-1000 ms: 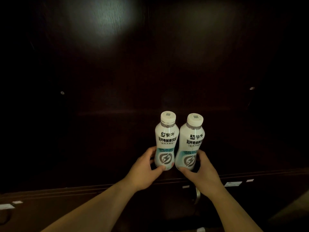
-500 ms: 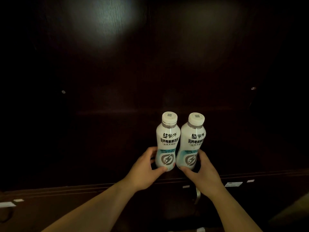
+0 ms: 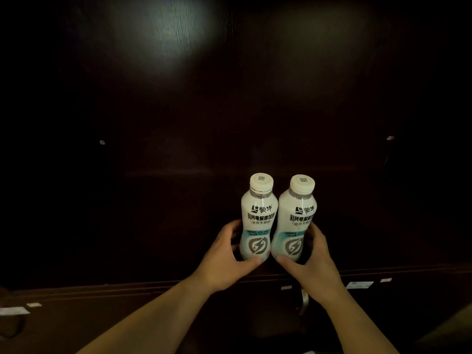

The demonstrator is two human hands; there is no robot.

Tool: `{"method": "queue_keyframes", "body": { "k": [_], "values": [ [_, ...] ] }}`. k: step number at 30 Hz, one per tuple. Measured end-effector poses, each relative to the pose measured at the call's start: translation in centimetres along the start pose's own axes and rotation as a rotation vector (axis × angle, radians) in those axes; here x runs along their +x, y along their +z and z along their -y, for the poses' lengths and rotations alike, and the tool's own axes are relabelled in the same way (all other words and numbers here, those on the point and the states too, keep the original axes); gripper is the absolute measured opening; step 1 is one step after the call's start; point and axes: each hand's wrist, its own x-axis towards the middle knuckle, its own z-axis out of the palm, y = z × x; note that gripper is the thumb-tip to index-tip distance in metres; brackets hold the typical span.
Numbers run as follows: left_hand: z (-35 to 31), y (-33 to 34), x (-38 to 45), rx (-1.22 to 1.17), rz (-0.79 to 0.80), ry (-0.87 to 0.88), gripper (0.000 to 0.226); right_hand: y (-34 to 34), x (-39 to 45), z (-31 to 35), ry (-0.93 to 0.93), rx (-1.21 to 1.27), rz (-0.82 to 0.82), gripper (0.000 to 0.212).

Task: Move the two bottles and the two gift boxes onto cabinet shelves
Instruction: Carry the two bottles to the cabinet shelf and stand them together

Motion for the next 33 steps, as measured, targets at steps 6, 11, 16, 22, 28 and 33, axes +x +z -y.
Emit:
{"method": "queue_keyframes", "body": {
  "k": [6,11,16,22,28,33],
  "values": [
    [-0.2,-0.4,-1.0,0.059,0.003,-0.041,0.105,0.4,-1.0,-0.3,0.018,-0.018,-0.055,0.114],
    [-2.0,-4.6,-3.3,0.198,-0.001,-0.041,0.100,1.5,-3.6,1.2,0.109,0.028,-0.235,0.114],
    [-6.0,-12.5,-7.1,0.410,-0.037,0.099,0.083,5.0,-6.7,7.2,0.006,0.027,-0.424,0.096],
    [-9.6,-25.4,-16.6,0.744,-0.219,0.356,0.072,14.2,-11.3,19.8,-0.280,-0.009,-0.205,0.083],
    [-10.0,-40.2,-29.1,0.865,-0.394,0.432,0.067,25.5,-17.7,33.3,-0.512,-0.013,0.038,0.084],
    [-8.4,-53.5,-39.1,0.950,-0.554,0.334,0.066,36.9,-22.2,42.3,-0.612,0.018,0.124,0.084]
  ]
}}
